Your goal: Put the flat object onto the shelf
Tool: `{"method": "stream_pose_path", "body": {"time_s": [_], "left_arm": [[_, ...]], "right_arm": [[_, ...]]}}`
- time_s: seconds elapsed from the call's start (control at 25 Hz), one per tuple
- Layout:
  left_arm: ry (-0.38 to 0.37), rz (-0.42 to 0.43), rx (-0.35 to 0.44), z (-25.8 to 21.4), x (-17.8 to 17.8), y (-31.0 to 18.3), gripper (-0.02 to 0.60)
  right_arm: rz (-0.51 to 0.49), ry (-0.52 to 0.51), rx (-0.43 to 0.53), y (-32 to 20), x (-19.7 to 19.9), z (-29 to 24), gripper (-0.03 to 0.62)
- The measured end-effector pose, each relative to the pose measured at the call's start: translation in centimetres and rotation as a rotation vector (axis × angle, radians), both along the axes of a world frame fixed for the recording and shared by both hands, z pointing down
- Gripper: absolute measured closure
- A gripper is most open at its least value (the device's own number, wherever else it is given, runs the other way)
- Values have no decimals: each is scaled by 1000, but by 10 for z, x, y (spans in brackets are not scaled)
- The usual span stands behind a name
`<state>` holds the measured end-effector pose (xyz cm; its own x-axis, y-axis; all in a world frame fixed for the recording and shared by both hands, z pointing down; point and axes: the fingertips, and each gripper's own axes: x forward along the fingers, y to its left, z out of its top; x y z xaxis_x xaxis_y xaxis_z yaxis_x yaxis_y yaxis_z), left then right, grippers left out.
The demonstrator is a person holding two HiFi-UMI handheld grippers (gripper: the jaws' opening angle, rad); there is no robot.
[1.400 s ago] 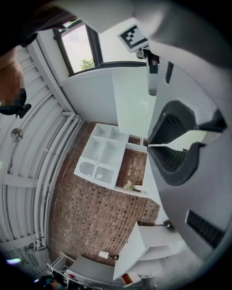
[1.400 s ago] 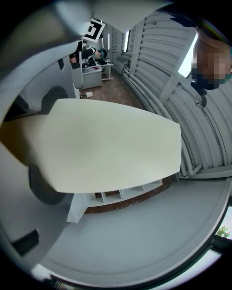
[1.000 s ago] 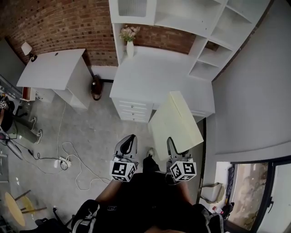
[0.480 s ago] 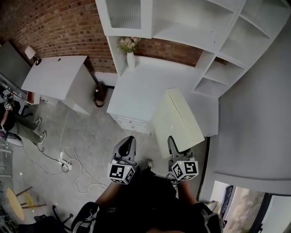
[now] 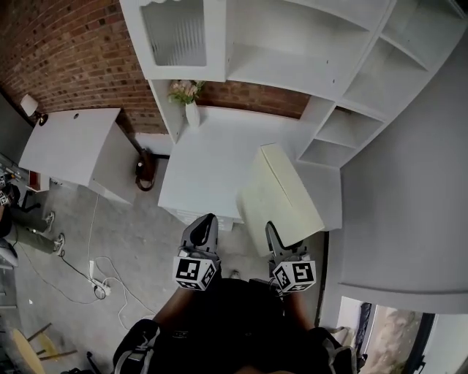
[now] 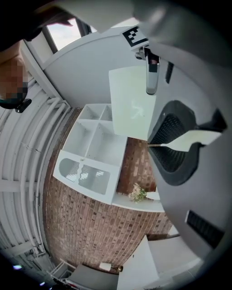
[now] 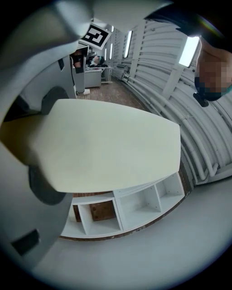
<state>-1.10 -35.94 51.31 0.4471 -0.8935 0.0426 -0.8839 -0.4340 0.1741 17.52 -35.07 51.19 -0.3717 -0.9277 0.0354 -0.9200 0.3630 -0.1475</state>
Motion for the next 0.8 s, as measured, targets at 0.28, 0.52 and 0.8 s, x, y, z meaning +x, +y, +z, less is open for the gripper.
{"method": "stream_pose_path", "body": {"time_s": [0.28,0.52,0.8], "left_arm": [[16,55,33,-27,-1,-67,558],[30,47,28,-27,-18,-101,558],[51,50,34,-28,-26,-123,558]], "right_arm": [[36,277,184,-68,-1,-84,310],[140,682,216,-112,-7,-141,310],[317,1311,476,-163,-30,-194,310]]}}
